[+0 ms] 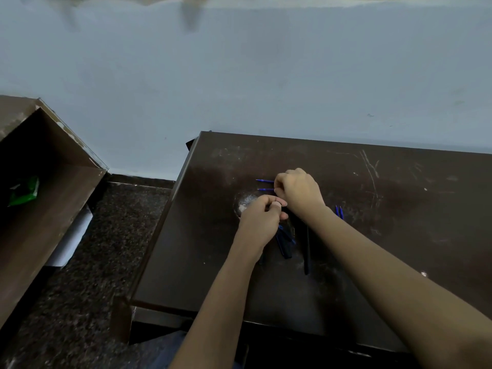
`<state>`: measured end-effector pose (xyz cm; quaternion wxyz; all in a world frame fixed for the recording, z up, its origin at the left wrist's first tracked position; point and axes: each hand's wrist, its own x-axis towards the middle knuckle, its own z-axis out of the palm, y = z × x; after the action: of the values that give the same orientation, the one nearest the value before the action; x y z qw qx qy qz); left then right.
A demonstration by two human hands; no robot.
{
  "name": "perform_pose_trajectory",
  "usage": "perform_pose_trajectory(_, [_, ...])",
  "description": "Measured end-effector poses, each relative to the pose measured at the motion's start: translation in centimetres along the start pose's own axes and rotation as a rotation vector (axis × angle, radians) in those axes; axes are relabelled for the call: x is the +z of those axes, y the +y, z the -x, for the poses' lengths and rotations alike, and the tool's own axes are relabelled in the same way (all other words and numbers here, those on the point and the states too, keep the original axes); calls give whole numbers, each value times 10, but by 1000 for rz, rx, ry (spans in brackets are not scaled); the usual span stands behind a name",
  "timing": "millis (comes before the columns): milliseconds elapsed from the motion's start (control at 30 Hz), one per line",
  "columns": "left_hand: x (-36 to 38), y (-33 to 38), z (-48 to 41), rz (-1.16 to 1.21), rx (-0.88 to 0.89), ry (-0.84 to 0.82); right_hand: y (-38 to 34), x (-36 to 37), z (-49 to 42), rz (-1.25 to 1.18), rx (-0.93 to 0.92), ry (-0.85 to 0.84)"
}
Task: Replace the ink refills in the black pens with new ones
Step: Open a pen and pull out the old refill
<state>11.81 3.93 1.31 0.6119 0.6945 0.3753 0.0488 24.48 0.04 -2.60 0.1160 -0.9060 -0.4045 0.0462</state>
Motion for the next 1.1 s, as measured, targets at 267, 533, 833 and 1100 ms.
perform_pose_trajectory(267, [0, -2, -2, -30, 19, 12, -2, 1, -11, -13, 85, 46])
perform_pose_trajectory(533, [-2, 0, 0, -49, 12, 0, 0, -3, -21, -41, 97, -55])
perform_pose_trajectory(833, [-1, 0, 0, -59, 20, -5, -1, -6, -21, -69, 95, -73])
perform_pose_trajectory(1100, [-1, -3, -1, -51, 19, 15, 0, -8, -13, -80, 82, 11])
